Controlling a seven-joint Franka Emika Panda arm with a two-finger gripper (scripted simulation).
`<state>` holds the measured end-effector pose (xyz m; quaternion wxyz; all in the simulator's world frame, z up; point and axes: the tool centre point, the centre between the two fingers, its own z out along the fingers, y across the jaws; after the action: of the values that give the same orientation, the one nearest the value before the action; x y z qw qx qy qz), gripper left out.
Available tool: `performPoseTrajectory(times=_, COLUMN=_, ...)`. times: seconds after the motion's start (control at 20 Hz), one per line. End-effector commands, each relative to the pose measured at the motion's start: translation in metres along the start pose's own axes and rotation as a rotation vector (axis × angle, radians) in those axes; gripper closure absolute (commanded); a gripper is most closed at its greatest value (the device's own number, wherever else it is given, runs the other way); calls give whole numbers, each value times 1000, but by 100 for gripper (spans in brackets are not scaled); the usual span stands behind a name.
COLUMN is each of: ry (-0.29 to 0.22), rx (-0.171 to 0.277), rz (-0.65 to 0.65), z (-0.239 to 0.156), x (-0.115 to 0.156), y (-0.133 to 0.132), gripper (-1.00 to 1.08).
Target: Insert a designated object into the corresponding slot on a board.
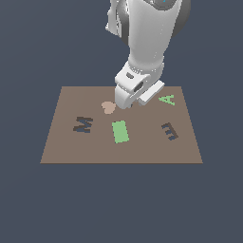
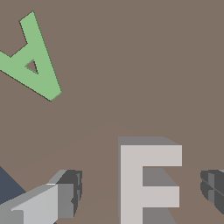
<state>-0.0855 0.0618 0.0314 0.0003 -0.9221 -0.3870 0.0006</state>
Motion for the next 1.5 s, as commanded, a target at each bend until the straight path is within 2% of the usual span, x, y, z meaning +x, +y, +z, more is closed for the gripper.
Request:
performPoseTrajectory(times=0.0, ry=1, rx=-1, rz=0, z=2, x=0, y=0, gripper=108)
performPoseTrajectory(times=0.95, ry=1, rx=-1, rz=4, z=-2, x=2, y=0, gripper=108)
performPoseTrajectory(times=1.45, ry=1, rx=-1, rz=86, z=-4, x=35, y=-2, gripper=108)
